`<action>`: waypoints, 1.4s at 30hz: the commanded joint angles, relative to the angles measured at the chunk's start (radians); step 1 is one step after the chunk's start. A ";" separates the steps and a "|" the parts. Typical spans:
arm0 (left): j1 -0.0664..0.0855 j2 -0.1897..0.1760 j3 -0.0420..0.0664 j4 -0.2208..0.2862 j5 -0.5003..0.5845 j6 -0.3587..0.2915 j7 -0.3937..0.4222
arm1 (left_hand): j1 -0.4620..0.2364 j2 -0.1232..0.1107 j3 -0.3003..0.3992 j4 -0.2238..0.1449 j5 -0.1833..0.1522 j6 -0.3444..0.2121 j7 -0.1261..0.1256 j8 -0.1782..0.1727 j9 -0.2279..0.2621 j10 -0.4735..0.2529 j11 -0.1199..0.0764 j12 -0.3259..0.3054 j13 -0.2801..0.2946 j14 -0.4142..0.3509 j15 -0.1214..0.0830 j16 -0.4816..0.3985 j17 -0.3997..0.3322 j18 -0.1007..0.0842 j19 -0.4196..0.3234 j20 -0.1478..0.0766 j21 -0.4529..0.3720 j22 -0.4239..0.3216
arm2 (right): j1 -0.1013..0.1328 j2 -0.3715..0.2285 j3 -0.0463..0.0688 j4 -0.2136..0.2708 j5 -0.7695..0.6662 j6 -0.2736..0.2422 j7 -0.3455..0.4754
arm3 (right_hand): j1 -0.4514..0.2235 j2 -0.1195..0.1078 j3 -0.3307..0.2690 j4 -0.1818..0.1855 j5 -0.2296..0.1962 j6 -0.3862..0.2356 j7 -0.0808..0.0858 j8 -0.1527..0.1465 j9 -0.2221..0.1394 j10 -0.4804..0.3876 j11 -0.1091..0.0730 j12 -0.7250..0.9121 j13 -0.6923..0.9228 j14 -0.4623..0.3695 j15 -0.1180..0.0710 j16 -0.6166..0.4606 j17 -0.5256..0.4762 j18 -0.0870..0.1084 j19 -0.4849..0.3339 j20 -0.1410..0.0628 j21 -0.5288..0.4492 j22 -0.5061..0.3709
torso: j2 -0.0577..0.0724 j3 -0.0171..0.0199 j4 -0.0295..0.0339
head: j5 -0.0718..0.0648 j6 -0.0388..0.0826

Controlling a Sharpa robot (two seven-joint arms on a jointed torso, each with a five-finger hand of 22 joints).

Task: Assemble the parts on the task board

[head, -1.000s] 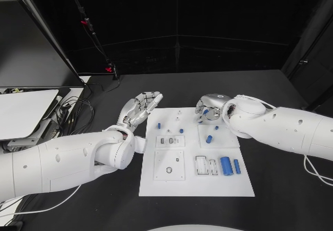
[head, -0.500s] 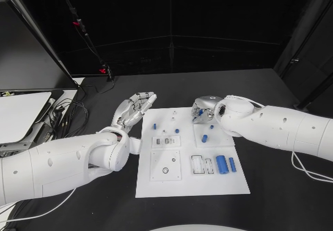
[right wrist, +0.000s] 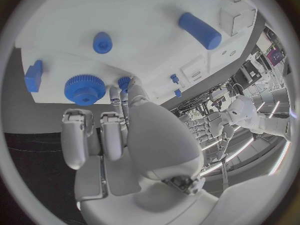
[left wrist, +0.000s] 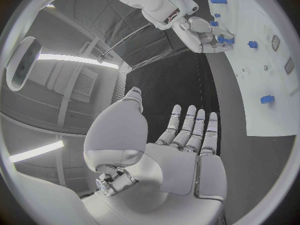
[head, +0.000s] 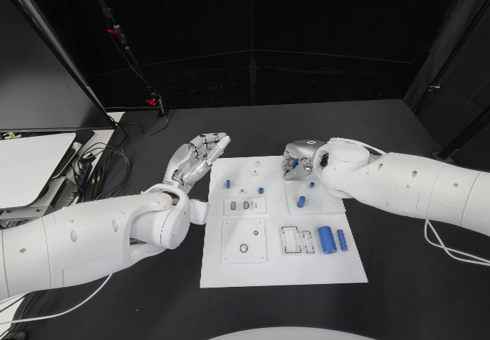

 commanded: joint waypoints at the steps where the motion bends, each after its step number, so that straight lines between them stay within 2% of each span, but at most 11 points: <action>1: 0.002 0.001 0.001 0.000 -0.008 0.010 0.326 | 0.000 -0.002 0.002 0.002 0.003 0.008 0.146 0.005 -0.001 0.006 -0.002 0.003 -0.001 -0.001 0.005 0.005 0.001 0.012 -0.004 0.003 0.004 -0.001 | -0.002 0.002 -0.001 -0.001 -0.007 0.020 -0.001 | 0.010 0.006 0.007 0.006 -0.002 0.018 -0.003 -0.006 0.002 0.021 -0.002 -0.007 0.001 0.067 0.006 -0.001 0.045 -0.013 0.065 0.005 0.005 0.188 | -0.001 -0.0003 0.0008 | 0.000 -0.002; 8: 0.002 0.001 0.001 -0.005 -0.008 0.009 0.323 | 0.001 0.002 0.004 0.001 0.005 0.009 0.146 0.005 -0.001 0.007 -0.002 0.003 -0.001 -0.001 0.005 0.006 0.001 0.012 -0.004 0.003 0.004 -0.001 | -0.004 0.002 -0.001 0.001 -0.015 -0.013 0.018 | 0.045 0.025 0.028 0.009 -0.002 0.086 -0.010 0.013 0.011 0.090 -0.017 -0.015 0.000 0.068 -0.005 0.000 0.050 -0.013 0.065 -0.001 0.005 0.189 | -0.002 -0.0003 -0.0001 | 0.006 -0.003; 12: 0.002 0.002 0.001 -0.006 -0.008 0.009 0.322 | 0.001 0.002 0.004 0.001 0.005 0.009 0.146 0.005 -0.001 0.007 -0.002 0.003 -0.001 -0.001 0.005 0.006 0.001 0.012 -0.004 0.003 0.004 -0.001 | -0.005 -0.001 -0.001 0.007 -0.032 -0.059 0.032 | 0.074 0.027 0.041 0.003 -0.002 0.130 -0.015 0.026 0.016 0.131 -0.025 -0.023 0.000 0.070 -0.010 0.002 0.062 -0.014 0.068 -0.007 0.007 0.195 | -0.002 -0.0002 0.0008 | 0.008 -0.002; 19: 0.002 0.002 0.001 -0.009 -0.008 0.011 0.318 | 0.002 0.009 0.007 0.001 0.006 0.009 0.147 0.005 -0.002 0.007 0.000 0.004 -0.001 0.000 0.007 0.006 0.001 0.012 -0.004 0.004 0.005 -0.001 | -0.006 -0.006 -0.001 0.012 -0.040 -0.206 0.075 | 0.110 0.020 0.057 0.000 -0.002 0.165 -0.011 0.024 0.015 0.179 -0.024 -0.054 -0.001 0.073 -0.011 0.004 0.080 -0.016 0.073 -0.011 0.010 0.203 | -0.002 -0.0003 -0.0001 | 0.019 0.002; 24: 0.002 0.002 0.001 -0.011 -0.008 0.012 0.315 | 0.002 0.010 0.007 0.001 0.006 0.009 0.147 0.005 -0.002 0.007 0.000 0.004 -0.001 0.000 0.007 0.006 0.001 0.012 -0.005 0.004 0.005 -0.001 | -0.006 -0.008 -0.001 0.018 -0.039 -0.343 0.129 | 0.121 0.013 0.065 0.006 -0.002 0.174 -0.007 0.012 0.011 0.194 -0.020 -0.084 -0.001 0.074 -0.007 0.005 0.088 -0.017 0.075 -0.009 0.011 0.206 | -0.002 -0.0009 -0.0011 | 0.044 0.001; 27: 0.002 0.003 0.001 -0.013 -0.008 0.013 0.314 | 0.002 0.010 0.007 0.001 0.006 0.009 0.147 0.005 -0.002 0.007 0.000 0.004 -0.001 0.000 0.007 0.006 0.001 0.012 -0.005 0.004 0.005 -0.001 | -0.006 -0.010 0.000 0.024 -0.036 -0.392 0.155 | 0.123 0.010 0.066 0.007 -0.002 0.175 -0.006 0.009 0.010 0.196 -0.019 -0.091 -0.001 0.075 -0.006 0.006 0.090 -0.017 0.075 -0.008 0.012 0.207 | -0.002 -0.0011 0.0005 | 0.057 0.004; 32: 0.002 0.005 0.001 -0.017 -0.008 0.013 0.313 | 0.003 0.011 0.007 0.001 0.007 0.009 0.147 0.004 -0.002 0.008 0.000 0.004 -0.001 0.000 0.007 0.006 0.001 0.012 -0.005 0.005 0.005 -0.001 | -0.005 0.001 0.001 0.018 -0.028 -0.411 0.182 | 0.128 0.006 0.070 0.010 -0.002 0.178 -0.005 0.003 0.008 0.200 -0.017 -0.106 -0.001 0.076 -0.005 0.007 0.095 -0.018 0.077 -0.007 0.013 0.210 | -0.001 -0.0013 0.0018 | 0.076 0.009; 35: 0.002 0.007 0.001 -0.018 -0.008 0.013 0.312 | 0.003 0.011 0.007 0.001 0.007 0.009 0.147 0.004 -0.002 0.008 0.000 0.004 -0.001 0.000 0.007 0.006 0.001 0.012 -0.005 0.005 0.005 -0.001 | -0.005 0.012 0.001 0.009 -0.023 -0.402 0.192 | 0.130 0.005 0.072 0.012 -0.002 0.180 -0.004 0.000 0.008 0.203 -0.017 -0.113 -0.001 0.076 -0.004 0.007 0.096 -0.018 0.077 -0.006 0.013 0.211 | 0.001 -0.0010 0.0028 | 0.079 0.008; 37: 0.002 0.008 0.001 -0.019 -0.008 0.014 0.312 | 0.003 0.011 0.007 0.001 0.007 0.009 0.147 0.004 -0.002 0.008 0.000 0.004 -0.001 0.000 0.007 0.006 0.001 0.012 -0.005 0.005 0.005 -0.001 | -0.005 0.023 0.001 -0.001 -0.018 -0.388 0.204 | 0.130 0.004 0.072 0.013 -0.002 0.180 -0.005 -0.002 0.007 0.203 -0.016 -0.115 -0.001 0.076 -0.004 0.007 0.096 -0.018 0.078 -0.006 0.013 0.211 | 0.000 -0.0014 0.0007 | 0.083 0.006; 40: 0.002 0.010 0.001 -0.022 -0.008 0.014 0.311 | 0.003 0.011 0.007 0.001 0.007 0.009 0.147 0.004 -0.002 0.008 0.000 0.004 -0.001 0.000 0.007 0.006 0.001 0.012 -0.005 0.005 0.005 -0.001 | -0.005 0.038 0.002 -0.015 -0.014 -0.368 0.216 | 0.132 0.002 0.073 0.014 -0.001 0.180 -0.005 -0.004 0.006 0.204 -0.017 -0.120 -0.001 0.076 -0.003 0.007 0.097 -0.018 0.078 -0.005 0.014 0.212 | 0.003 -0.0017 0.0041 | 0.083 0.005; 42: 0.001 0.012 0.000 -0.024 -0.008 0.015 0.310 | 0.003 0.011 0.007 0.001 0.007 0.009 0.148 0.004 -0.002 0.008 0.000 0.004 -0.001 0.000 0.007 0.007 0.001 0.012 -0.005 0.005 0.005 -0.001 | -0.005 0.048 0.002 -0.025 -0.013 -0.350 0.214 | 0.132 0.001 0.074 0.015 -0.002 0.179 -0.006 -0.007 0.006 0.205 -0.017 -0.123 -0.001 0.076 -0.003 0.007 0.095 -0.018 0.078 -0.005 0.014 0.212 | 0.002 -0.0015 0.0032 | 0.086 0.002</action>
